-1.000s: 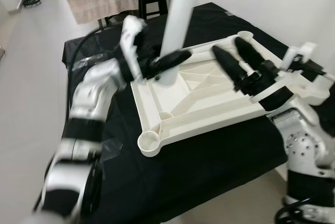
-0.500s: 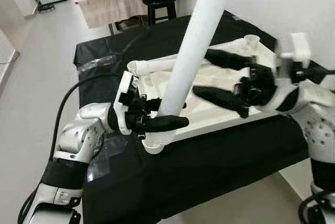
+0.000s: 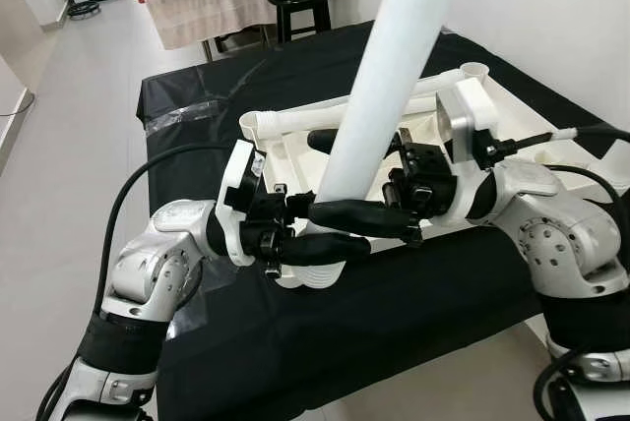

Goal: Building children table

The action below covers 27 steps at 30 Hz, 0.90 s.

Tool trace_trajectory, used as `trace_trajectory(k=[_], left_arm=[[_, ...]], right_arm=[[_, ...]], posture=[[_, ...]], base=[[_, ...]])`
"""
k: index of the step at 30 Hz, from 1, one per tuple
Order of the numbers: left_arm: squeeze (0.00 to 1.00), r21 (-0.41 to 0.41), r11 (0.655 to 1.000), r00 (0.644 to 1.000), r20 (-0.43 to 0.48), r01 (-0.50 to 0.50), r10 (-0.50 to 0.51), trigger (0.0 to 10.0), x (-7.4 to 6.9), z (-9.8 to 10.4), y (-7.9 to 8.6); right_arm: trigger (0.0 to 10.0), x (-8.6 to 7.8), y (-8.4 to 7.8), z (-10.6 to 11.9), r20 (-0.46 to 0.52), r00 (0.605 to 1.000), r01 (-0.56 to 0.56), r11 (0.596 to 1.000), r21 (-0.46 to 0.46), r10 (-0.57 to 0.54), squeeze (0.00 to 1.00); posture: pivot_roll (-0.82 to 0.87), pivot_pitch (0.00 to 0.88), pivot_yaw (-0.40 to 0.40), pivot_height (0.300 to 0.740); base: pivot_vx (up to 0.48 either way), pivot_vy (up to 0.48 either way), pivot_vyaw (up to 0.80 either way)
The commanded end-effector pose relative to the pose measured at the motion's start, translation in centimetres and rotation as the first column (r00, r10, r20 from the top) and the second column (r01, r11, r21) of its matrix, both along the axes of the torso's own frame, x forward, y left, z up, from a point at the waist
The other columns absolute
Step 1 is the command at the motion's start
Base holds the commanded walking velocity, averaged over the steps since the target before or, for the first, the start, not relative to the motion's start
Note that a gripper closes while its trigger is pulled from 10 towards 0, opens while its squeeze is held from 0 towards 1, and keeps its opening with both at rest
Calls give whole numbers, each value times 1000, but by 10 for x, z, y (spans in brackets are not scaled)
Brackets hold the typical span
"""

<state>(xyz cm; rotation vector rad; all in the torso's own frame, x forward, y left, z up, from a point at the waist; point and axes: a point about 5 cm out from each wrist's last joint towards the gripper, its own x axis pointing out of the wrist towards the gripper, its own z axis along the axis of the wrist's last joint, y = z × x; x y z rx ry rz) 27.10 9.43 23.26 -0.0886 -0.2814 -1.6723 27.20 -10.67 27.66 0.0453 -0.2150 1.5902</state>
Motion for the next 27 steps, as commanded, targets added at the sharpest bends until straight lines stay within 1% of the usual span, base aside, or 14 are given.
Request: trace_trajectory(k=[1, 3, 4, 5, 8, 11, 15, 17, 22, 25, 27], left_arm=[[0, 6, 1000, 1000, 4, 11, -11, 10000, -3, -1, -3], [0, 1, 1000, 1000, 3, 8, -8, 10000, -4, 0, -5], [0, 2, 1000, 1000, 6, 5, -5, 10000, -4, 0, -6], [0, 2, 1000, 1000, 6, 4, -4, 10000, -4, 0, -6], [0, -1, 1000, 1000, 8, -8, 8, 10000, -3, 1, -6], [0, -7, 1000, 1000, 9, -24, 24, 10000, -2, 1, -6], [0, -4, 1000, 1000, 11, -27, 27, 10000, -1, 1, -6], [0, 1, 999, 999, 15, -32, 32, 10000, -1, 0, -7], [0, 4, 999, 999, 23, -40, 40, 10000, 0, 0, -7], [0, 6, 999, 998, 24, -50, 50, 10000, 2, 1, -6], [0, 10, 999, 999, 1, -49, 49, 10000, 3, 0, -6]], right_arm=[[10000, -2, 7, -3, -20, 999, -46, 999, -9, 46, 0], [10000, -3, 11, -4, -25, 997, -71, 997, -14, 71, 0], [5529, -4, 13, -4, -24, 996, -90, 996, -19, 89, 0], [0, -5, 15, -4, -23, 994, -108, 994, -27, 107, 0], [0, -7, 16, -2, -14, 991, -136, 990, -43, 136, 0], [0, -7, 16, 0, -15, 990, -140, 989, -49, 139, 0], [0, -7, 16, -1, -17, 989, -146, 987, -60, 146, 0], [0, -8, 15, -3, -21, 988, -154, 985, -83, 152, 0], [0, -7, 14, -6, -24, 990, -142, 984, -112, 140, 0], [0, -4, 11, -8, -25, 993, -116, 986, -122, 114, 0], [0, -1, 9, -7, -21, 996, -89, 990, -114, 87, 0]], posture=[[-54, 52, 45, 740], [-53, 51, 44, 740], [-50, 50, 43, 740], [-50, 50, 42, 740], [-52, 51, 40, 740], [-54, 51, 39, 740], [-56, 50, 40, 740], [-57, 50, 40, 740], [-62, 49, 39, 740], [-63, 49, 37, 740], [-66, 50, 32, 740]], base=[[0, 0, 0], [0, 0, 0], [0, 0, 0], [0, 0, 0], [0, 0, 0], [0, 0, 0], [0, 0, 0], [0, 0, 0], [0, 0, 0], [0, 0, 0], [0, 0, 0]])
